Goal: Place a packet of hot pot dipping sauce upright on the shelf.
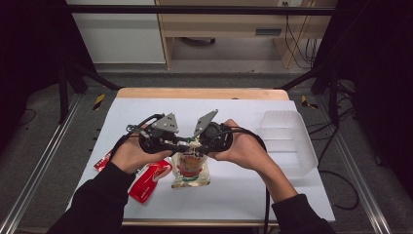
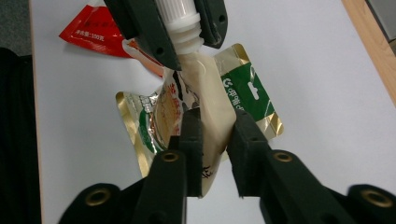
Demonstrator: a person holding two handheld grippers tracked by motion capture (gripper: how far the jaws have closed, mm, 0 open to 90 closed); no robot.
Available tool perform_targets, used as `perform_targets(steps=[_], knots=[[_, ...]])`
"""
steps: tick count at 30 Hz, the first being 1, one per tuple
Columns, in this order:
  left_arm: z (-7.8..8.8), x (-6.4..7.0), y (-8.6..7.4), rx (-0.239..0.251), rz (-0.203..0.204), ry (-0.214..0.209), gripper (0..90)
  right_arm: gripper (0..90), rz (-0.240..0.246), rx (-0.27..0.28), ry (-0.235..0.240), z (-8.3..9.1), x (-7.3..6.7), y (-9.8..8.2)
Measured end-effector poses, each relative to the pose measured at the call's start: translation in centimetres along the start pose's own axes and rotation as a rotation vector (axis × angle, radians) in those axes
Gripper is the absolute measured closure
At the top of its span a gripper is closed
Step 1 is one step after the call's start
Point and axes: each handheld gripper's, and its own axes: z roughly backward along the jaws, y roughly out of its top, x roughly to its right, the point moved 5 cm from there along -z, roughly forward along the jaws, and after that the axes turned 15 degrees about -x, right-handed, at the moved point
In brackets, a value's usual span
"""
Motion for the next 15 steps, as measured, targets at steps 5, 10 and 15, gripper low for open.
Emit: perform_targets(steps=[5, 10, 15], knots=[[-0.2, -0.1, 0.0, 0.015, 0.020, -0.010, 72.9, 86.7, -0.007, -0.014, -0.008, 0.2, -0.1, 0.1], [-0.3, -0.3, 0.0, 0.050, 0.044, -0.016, 65.6, 87.9, -0.015, -0.047, -0.025, 1.0, 0.1, 0.1], [-0.1, -0.7, -0.1, 0.075, 0.066, 0.017, 46.0, 88.0, -0.029, -0.064, -0.034, 1.5, 0.6, -0.1]])
